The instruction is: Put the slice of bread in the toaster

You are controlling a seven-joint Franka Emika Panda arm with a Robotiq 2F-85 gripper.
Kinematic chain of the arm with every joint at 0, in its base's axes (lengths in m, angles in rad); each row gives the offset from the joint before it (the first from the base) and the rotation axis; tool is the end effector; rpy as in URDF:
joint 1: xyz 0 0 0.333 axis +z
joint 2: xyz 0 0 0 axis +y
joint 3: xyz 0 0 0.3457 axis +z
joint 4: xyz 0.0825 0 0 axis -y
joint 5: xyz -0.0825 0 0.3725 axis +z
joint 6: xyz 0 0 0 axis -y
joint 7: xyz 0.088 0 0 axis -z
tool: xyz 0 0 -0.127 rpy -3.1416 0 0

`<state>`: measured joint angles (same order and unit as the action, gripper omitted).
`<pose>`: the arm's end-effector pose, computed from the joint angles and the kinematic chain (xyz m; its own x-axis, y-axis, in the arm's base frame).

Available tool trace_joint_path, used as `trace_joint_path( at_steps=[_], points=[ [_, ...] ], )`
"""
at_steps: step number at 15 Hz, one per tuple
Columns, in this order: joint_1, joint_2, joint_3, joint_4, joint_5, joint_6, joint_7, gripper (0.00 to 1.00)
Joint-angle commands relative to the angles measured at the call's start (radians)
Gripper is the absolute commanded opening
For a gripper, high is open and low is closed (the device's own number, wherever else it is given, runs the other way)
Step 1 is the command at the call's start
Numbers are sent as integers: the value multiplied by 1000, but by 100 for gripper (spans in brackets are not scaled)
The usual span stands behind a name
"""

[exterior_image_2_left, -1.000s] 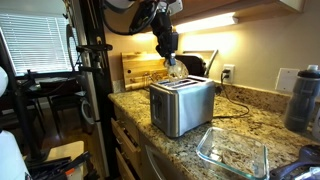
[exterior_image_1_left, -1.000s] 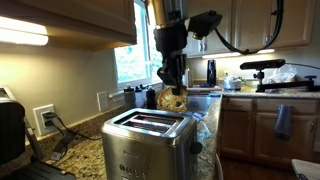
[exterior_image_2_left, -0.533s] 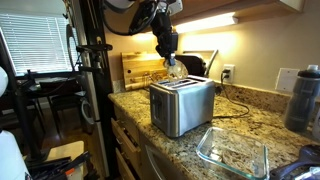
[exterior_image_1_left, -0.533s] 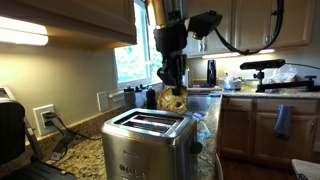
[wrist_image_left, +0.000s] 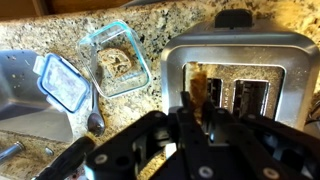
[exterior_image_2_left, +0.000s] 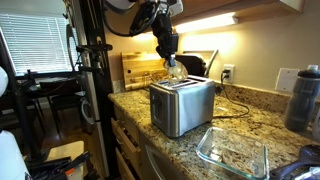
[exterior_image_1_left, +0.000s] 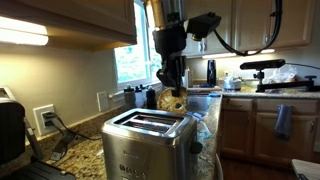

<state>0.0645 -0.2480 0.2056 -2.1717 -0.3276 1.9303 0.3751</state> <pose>0.4535 0.1026 0.5139 0.9939 0.0237 0.1076 -0.0135 -0.9431 0.3321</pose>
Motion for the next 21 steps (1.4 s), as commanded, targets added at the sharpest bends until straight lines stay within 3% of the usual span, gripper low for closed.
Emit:
trace_joint_path(
  at_steps=[1,21],
  points=[
    [9,17,-9,21,13,-7,-11,7],
    [12,180,-43,183,14,-14,-35,7]
  ],
)
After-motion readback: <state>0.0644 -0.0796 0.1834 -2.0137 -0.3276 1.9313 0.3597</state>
